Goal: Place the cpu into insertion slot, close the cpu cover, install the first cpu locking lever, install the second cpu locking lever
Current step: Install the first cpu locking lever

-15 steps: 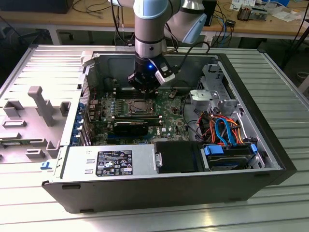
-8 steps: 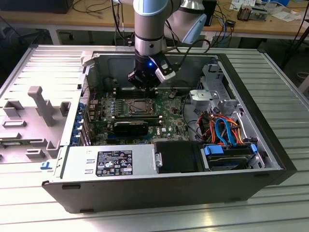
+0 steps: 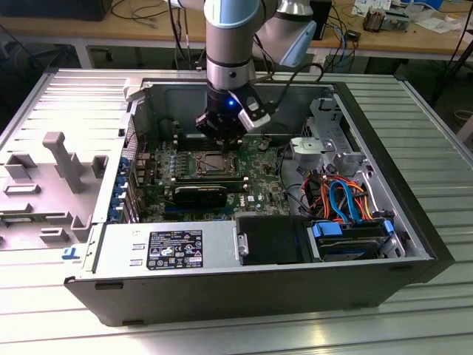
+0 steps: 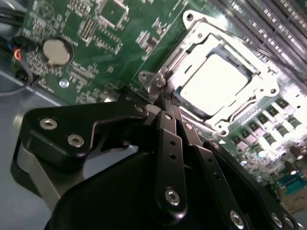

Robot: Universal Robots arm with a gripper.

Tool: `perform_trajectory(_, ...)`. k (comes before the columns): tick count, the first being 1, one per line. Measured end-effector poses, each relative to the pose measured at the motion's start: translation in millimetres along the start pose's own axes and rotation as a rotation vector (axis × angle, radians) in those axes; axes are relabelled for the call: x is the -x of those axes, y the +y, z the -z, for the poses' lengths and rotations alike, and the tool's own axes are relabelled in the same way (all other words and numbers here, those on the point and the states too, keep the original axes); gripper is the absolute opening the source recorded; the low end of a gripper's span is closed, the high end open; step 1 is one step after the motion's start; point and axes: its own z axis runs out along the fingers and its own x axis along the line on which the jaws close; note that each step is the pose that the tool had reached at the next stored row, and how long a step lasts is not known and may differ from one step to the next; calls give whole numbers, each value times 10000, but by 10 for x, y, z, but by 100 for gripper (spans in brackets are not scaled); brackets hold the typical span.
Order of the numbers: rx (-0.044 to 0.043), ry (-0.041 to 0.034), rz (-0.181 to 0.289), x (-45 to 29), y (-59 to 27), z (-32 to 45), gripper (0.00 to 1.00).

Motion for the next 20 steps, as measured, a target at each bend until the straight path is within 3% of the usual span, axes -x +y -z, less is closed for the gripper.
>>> perform_trajectory(1,-51,4,-36,-1,-7,-2,11)
perform_trajectory(3,-319,25,-200,-1,-8,-3,11)
perform_trajectory(5,-476,37,-431,-1,-8,-4,11)
perform_trajectory(9,-546,42,-703,-3,-21,-3,11)
perform_trajectory(17,-618,45,-806,-18,-156,0,11)
perform_trajectory(18,-670,50,-820,-22,-189,2,11)
perform_trajectory(19,-693,13,-821,-23,-205,165,11)
perform_trajectory(20,-693,13,-821,-23,-205,175,11)
